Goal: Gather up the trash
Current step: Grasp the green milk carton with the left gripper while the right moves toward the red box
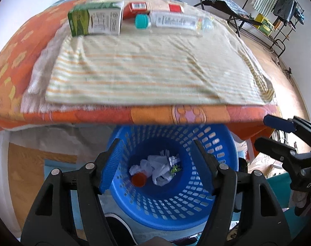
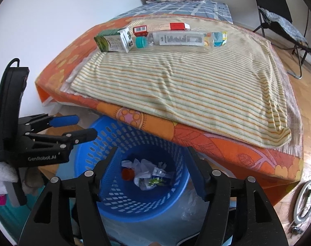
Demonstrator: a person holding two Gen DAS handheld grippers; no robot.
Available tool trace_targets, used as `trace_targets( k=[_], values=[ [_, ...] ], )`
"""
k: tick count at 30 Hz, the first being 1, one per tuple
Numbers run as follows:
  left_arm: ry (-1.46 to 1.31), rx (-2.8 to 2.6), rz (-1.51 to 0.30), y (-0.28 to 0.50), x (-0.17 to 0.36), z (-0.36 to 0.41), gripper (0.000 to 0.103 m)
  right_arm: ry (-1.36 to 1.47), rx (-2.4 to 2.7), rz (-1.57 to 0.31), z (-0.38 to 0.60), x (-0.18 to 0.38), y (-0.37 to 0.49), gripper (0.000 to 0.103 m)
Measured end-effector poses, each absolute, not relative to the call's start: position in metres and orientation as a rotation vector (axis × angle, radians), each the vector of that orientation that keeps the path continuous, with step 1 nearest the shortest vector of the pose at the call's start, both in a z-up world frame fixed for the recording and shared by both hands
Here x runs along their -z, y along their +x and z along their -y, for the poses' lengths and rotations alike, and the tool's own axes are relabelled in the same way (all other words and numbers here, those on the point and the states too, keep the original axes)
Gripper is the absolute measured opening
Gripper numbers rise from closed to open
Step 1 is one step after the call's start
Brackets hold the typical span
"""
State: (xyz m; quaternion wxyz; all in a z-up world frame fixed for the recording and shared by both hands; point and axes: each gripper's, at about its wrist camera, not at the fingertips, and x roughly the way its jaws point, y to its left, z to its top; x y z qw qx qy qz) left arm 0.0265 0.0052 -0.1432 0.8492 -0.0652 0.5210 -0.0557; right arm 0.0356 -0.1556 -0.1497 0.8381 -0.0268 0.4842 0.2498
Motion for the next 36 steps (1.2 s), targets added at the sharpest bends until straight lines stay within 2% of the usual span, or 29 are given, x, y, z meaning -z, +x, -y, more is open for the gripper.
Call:
trace_targets(
  k=[11,20,30,36],
  values=[
    [0.005,0.165,-1.023,0.077,0.099,-0.036,0.070,-0.129,-0.577,-0.892,0.151,0.120,0.066,0.064],
    [0.449,0.196,-0.999,0.144,0.077,-0.040,0.070,-0.123,-0.580,-0.858,0.153,0.098,0.110,0.064],
    [0.780,0.274,-1.101,0.206,0.101,-0.031,0.070,-0.099,-0.638,-0.895,0.147,0.099,0.113,0.064],
    [0.866,0.329,-1.160,0.230,0.121,-0.031,0.070,-0.065,-0.655,-0.883,0.147,0.090,0.114,0.064]
  ],
)
